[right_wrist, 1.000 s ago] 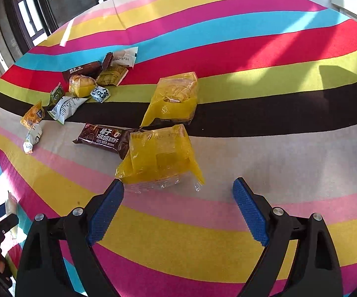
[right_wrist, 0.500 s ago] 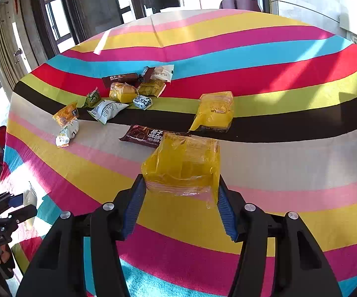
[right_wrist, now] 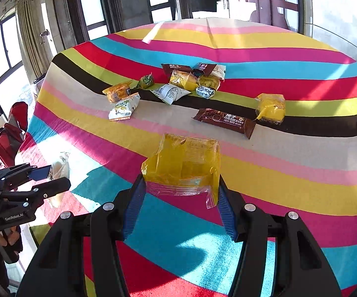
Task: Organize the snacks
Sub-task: 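Carry both bags to the white box and open both tools to drop them, then return both tools to the table and grasp the fruit packet with the left tool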
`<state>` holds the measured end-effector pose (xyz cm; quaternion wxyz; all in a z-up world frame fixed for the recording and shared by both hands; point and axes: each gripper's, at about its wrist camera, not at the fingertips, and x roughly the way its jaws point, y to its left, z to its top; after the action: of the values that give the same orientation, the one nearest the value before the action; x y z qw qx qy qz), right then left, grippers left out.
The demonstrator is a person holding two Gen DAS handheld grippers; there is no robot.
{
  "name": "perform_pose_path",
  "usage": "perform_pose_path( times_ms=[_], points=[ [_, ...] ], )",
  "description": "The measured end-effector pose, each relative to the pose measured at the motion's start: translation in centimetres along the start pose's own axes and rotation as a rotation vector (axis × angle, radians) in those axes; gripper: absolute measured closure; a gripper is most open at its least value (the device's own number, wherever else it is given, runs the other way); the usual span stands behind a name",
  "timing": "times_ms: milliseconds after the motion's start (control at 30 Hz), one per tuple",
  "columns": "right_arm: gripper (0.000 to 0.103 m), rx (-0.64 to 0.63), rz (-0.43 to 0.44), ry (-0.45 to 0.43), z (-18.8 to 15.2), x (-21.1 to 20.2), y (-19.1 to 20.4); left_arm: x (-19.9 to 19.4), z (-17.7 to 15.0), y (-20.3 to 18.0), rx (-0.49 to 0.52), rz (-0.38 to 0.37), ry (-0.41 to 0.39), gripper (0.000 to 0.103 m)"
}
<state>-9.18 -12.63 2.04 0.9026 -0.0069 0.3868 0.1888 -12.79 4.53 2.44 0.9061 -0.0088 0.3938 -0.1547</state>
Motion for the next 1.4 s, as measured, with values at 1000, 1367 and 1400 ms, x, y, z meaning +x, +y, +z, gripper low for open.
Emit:
perform_pose_path(
  times_ms=[1000,1367,1400],
  points=[
    [0.048,-0.589,0.484,0.152,-5.4,0.9,30.1,-15.3,-14.5,17.1,-0.357,0.396,-0.021,0.057],
    [0.035,-0.863,0.638,0.426,-15.2,4.4,38.9,-14.5,-25.2,25.2,-0.582,0.676,0.291,0.019],
    [0.029,-0.855,0.640,0.400,-14.8,3.8,38.5,-14.9,-25.1,25.4,-0.584,0.707,0.283,0.018]
  ],
)
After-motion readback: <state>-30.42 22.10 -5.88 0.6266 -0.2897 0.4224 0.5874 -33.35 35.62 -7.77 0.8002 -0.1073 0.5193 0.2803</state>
